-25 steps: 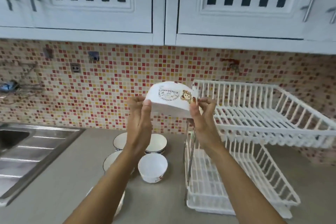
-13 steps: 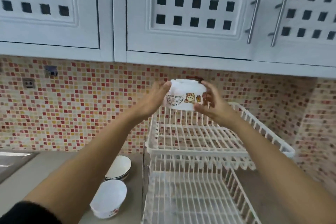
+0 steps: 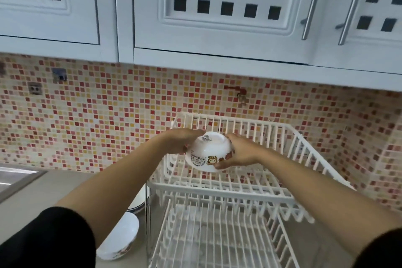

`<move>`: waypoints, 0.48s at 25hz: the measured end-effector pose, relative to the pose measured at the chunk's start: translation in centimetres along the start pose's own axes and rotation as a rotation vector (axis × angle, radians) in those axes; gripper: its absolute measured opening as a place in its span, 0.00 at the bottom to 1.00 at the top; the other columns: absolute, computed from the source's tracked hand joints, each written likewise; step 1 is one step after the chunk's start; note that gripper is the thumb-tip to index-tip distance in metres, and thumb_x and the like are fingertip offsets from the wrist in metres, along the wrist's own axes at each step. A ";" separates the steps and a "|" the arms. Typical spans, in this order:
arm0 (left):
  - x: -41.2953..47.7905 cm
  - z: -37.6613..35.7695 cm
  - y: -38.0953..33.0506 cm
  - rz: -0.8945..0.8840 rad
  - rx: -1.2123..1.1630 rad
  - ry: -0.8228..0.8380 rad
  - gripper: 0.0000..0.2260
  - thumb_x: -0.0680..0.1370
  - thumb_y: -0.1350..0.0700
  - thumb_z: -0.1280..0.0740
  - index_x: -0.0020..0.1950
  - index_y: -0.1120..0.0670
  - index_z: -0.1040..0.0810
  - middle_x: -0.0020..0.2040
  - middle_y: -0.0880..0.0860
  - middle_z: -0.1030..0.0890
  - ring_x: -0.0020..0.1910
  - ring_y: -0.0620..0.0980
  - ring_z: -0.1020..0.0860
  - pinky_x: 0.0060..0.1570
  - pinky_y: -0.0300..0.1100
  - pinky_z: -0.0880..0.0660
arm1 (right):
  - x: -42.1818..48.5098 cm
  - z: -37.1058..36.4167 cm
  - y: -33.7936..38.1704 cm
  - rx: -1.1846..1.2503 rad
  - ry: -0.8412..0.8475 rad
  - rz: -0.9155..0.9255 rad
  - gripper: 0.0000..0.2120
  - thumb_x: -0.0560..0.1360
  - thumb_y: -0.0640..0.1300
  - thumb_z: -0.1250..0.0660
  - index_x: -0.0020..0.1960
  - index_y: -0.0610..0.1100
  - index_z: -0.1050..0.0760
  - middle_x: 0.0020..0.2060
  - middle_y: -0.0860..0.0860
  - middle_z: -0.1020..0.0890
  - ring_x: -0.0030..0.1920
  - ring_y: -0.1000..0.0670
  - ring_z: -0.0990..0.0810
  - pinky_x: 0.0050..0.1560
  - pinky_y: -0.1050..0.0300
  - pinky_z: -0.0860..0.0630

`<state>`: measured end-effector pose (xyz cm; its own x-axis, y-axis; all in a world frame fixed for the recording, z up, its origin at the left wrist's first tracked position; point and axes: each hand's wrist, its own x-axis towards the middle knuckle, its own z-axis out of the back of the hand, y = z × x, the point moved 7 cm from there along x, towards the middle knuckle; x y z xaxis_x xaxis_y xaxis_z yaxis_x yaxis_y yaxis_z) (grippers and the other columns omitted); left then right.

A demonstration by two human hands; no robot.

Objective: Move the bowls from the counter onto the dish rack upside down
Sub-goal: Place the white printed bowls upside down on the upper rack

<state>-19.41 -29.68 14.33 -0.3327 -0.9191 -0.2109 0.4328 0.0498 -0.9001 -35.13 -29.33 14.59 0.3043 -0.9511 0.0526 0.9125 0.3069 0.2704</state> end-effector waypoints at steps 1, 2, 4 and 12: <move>0.4 -0.1 0.2 0.008 0.016 0.002 0.26 0.81 0.45 0.44 0.74 0.60 0.38 0.74 0.57 0.33 0.71 0.58 0.32 0.71 0.51 0.34 | 0.2 -0.5 -0.2 -0.012 0.018 -0.013 0.50 0.59 0.65 0.24 0.72 0.46 0.42 0.66 0.48 0.30 0.59 0.49 0.29 0.55 0.56 0.30; 0.5 -0.1 0.3 0.018 0.041 -0.007 0.26 0.81 0.45 0.44 0.74 0.60 0.37 0.73 0.57 0.32 0.70 0.58 0.31 0.71 0.51 0.33 | 0.3 -0.8 -0.3 -0.034 0.034 -0.023 0.51 0.59 0.66 0.25 0.72 0.46 0.43 0.66 0.48 0.31 0.57 0.50 0.30 0.54 0.57 0.30; 0.6 -0.1 0.3 0.027 0.073 -0.020 0.27 0.81 0.44 0.45 0.74 0.60 0.37 0.72 0.57 0.31 0.69 0.58 0.30 0.71 0.51 0.34 | 0.6 -0.9 -0.6 -0.070 0.069 -0.050 0.53 0.59 0.67 0.25 0.73 0.46 0.45 0.68 0.47 0.32 0.59 0.49 0.30 0.55 0.55 0.30; -3.0 4.3 -3.3 -0.215 0.398 -0.343 0.29 0.81 0.42 0.48 0.76 0.59 0.40 0.77 0.58 0.39 0.75 0.59 0.37 0.73 0.55 0.39 | -0.1 2.1 2.5 -0.140 0.206 -0.112 0.59 0.64 0.68 0.32 0.78 0.45 0.64 0.77 0.48 0.63 0.78 0.46 0.61 0.77 0.45 0.58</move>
<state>-16.20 -28.75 19.62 -0.1855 -0.9701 0.1566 0.6899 -0.2420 -0.6822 -33.47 -28.52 17.31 0.2351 -0.9568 -0.1711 0.9683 0.2152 0.1267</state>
